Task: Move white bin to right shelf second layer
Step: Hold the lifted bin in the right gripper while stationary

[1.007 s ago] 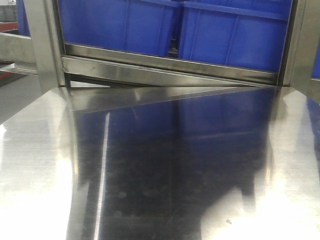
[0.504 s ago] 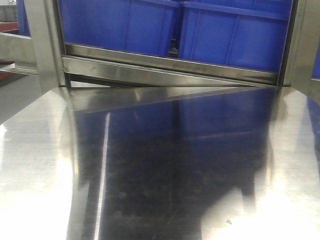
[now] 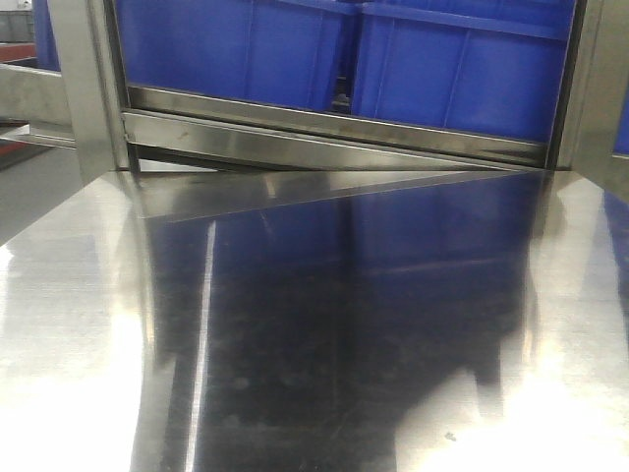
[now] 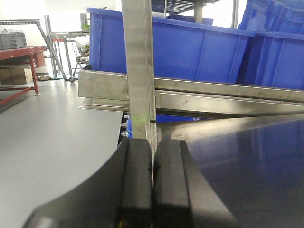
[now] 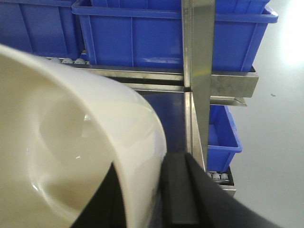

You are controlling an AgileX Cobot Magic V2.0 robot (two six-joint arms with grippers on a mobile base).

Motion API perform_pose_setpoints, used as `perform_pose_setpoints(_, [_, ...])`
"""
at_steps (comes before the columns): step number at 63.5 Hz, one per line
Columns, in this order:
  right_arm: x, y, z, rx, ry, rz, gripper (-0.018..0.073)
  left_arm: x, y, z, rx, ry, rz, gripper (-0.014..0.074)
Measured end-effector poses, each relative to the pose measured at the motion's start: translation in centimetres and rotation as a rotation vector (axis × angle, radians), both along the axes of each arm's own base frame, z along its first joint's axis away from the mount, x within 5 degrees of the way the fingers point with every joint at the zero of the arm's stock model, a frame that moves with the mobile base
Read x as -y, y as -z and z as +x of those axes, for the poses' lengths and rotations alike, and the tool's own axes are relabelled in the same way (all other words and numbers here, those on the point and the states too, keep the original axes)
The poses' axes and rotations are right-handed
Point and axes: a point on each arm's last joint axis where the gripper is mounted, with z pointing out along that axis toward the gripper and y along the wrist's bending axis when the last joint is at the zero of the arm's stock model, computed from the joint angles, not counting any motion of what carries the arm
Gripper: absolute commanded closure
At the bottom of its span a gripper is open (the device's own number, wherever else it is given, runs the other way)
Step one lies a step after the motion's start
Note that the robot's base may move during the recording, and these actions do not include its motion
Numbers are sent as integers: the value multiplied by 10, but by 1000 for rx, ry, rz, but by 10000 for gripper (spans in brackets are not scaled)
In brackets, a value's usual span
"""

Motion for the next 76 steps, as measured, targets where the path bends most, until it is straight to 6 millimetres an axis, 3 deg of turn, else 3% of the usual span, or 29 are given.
perform_pose_setpoints(76, [0, 0, 0, -2, 0, 0, 503, 0, 0, 0, 0, 0, 0, 512])
